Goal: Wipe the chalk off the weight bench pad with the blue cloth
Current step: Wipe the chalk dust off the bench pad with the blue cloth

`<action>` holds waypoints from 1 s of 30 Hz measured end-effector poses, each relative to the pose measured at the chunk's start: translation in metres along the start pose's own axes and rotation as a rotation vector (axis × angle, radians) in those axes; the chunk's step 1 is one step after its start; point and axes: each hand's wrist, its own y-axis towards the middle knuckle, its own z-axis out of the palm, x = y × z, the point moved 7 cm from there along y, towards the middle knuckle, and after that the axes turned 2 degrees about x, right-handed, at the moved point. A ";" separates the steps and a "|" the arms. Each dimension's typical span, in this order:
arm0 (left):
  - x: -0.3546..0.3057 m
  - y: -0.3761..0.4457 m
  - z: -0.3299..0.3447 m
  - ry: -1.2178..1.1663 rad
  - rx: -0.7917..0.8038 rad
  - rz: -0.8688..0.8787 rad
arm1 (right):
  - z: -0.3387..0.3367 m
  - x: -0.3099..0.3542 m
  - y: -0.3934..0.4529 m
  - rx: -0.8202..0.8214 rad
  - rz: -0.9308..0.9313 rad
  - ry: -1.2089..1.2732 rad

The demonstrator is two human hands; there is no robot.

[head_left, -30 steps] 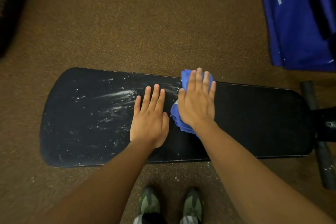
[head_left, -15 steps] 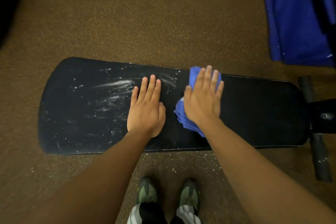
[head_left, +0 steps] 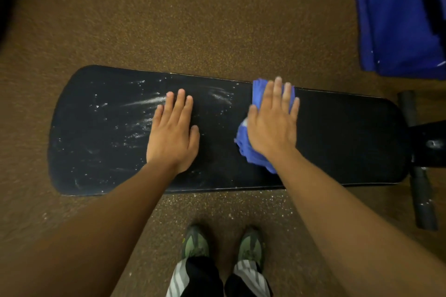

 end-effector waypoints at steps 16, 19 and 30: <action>-0.001 0.000 0.006 0.087 0.038 -0.014 | 0.007 0.012 -0.007 0.000 0.053 0.007; 0.000 0.001 0.007 0.097 0.044 -0.015 | 0.010 0.050 -0.005 -0.009 -0.040 0.008; 0.002 0.000 0.007 0.056 0.039 -0.043 | 0.012 0.018 -0.026 0.019 -0.019 -0.014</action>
